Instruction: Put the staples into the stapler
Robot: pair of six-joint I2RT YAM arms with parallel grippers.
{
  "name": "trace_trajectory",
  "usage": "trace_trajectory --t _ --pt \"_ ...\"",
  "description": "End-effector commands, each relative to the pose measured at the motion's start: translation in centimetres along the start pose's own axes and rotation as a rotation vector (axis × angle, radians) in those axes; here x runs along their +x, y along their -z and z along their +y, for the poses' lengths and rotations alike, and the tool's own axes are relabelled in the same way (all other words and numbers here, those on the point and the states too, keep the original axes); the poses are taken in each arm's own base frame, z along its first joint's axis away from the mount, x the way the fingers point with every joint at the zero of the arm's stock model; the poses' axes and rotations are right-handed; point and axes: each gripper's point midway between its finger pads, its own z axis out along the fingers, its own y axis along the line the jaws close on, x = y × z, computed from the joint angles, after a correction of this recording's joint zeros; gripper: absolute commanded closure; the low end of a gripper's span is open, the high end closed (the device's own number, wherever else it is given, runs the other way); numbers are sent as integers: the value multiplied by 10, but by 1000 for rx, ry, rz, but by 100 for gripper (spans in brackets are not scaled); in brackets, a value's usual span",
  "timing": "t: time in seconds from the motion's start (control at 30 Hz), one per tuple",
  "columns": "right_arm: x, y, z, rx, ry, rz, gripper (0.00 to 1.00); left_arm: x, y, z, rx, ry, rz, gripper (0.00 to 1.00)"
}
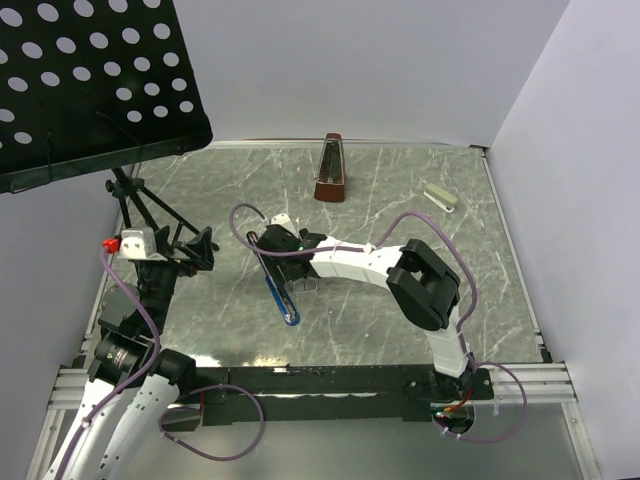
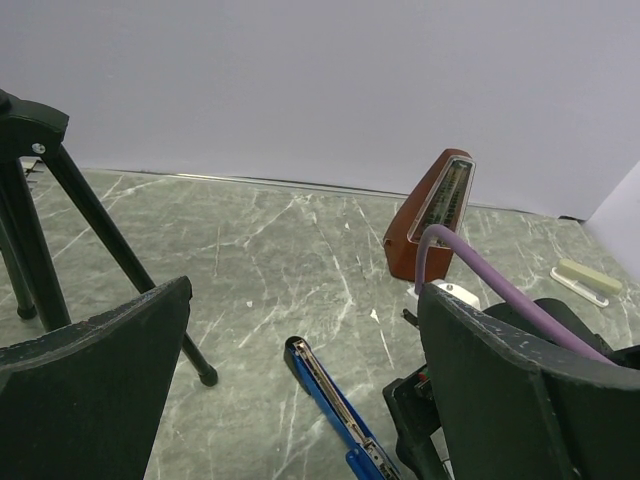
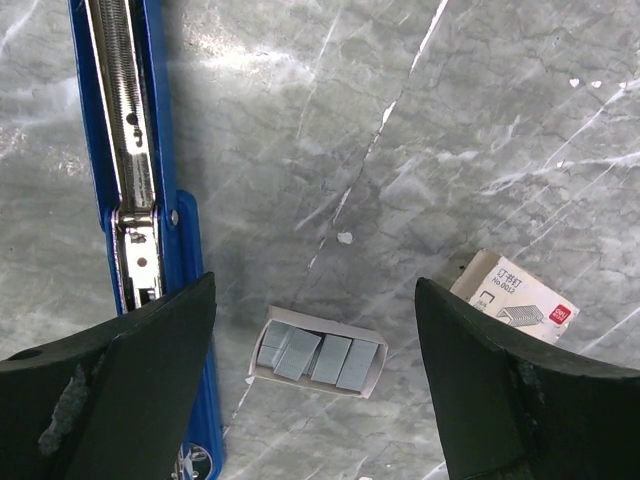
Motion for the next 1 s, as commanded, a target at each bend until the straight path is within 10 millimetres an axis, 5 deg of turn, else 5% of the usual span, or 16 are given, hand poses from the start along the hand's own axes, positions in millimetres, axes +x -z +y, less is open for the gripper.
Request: trace_trajectory --t 0.0,0.53,0.97 --pt "13 -7 -10 36 32 33 13 -9 0 -7 32 10 -34 1" --pt "35 -4 -25 77 101 87 10 -6 -2 -9 44 7 -24 1" --pt "49 10 -57 113 99 87 9 -5 -2 -11 53 6 -20 1"
